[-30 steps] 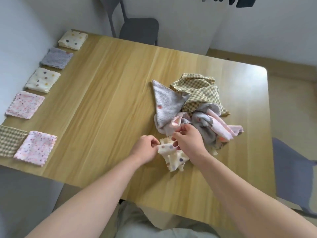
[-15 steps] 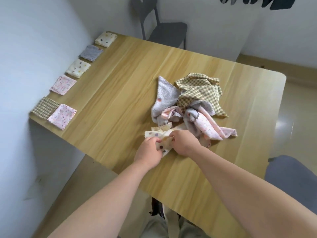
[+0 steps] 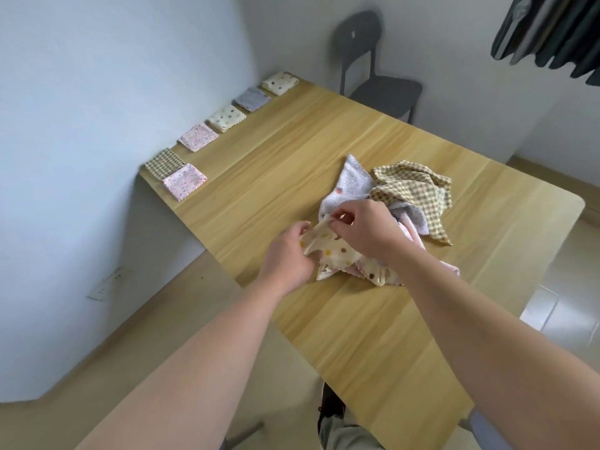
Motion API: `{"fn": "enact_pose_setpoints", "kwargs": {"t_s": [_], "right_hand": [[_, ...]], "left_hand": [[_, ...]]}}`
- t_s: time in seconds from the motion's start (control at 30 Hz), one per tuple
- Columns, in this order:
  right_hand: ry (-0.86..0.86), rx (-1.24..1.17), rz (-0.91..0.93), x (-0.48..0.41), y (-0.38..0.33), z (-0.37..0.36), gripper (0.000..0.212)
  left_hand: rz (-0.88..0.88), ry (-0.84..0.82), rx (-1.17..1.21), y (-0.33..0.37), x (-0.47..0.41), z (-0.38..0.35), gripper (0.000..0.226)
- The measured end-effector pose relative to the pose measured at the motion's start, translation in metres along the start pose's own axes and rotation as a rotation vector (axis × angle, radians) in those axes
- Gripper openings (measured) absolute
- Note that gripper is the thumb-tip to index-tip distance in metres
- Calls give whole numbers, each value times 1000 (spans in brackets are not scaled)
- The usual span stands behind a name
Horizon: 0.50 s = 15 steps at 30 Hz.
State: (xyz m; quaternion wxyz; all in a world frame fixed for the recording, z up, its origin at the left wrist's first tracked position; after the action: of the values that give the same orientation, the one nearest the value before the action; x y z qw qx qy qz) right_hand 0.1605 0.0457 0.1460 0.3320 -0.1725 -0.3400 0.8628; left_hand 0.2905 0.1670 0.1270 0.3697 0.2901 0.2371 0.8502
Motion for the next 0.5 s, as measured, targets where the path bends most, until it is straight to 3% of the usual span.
{"fn": "enact_pose_setpoints", "kwargs": {"t_s": [0.1, 0.27, 0.5], "right_hand": [[-16, -46, 65, 22, -11, 17, 6], [-99, -62, 113, 70, -18, 40, 5], [-198, -35, 112, 133, -17, 51, 20]], "left_hand": [[-27, 71, 47, 10, 26, 1, 54], [-49, 158, 79, 20, 89, -13, 11], [81, 155, 230, 25, 166, -34, 15]]}}
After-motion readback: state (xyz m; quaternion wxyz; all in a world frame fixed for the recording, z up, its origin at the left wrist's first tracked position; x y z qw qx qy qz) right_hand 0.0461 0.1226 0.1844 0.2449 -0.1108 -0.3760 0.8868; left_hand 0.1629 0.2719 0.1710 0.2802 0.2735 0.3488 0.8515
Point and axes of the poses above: each hand's wrist, its own x-axis away from the middle knuckle, its own z-axis out of the back of the hand, y = z × x, the point moved 2 cm from there along -x, towards the middle knuckle, and after that the axes turned 7 degrees about z, right-handed, at the moved point
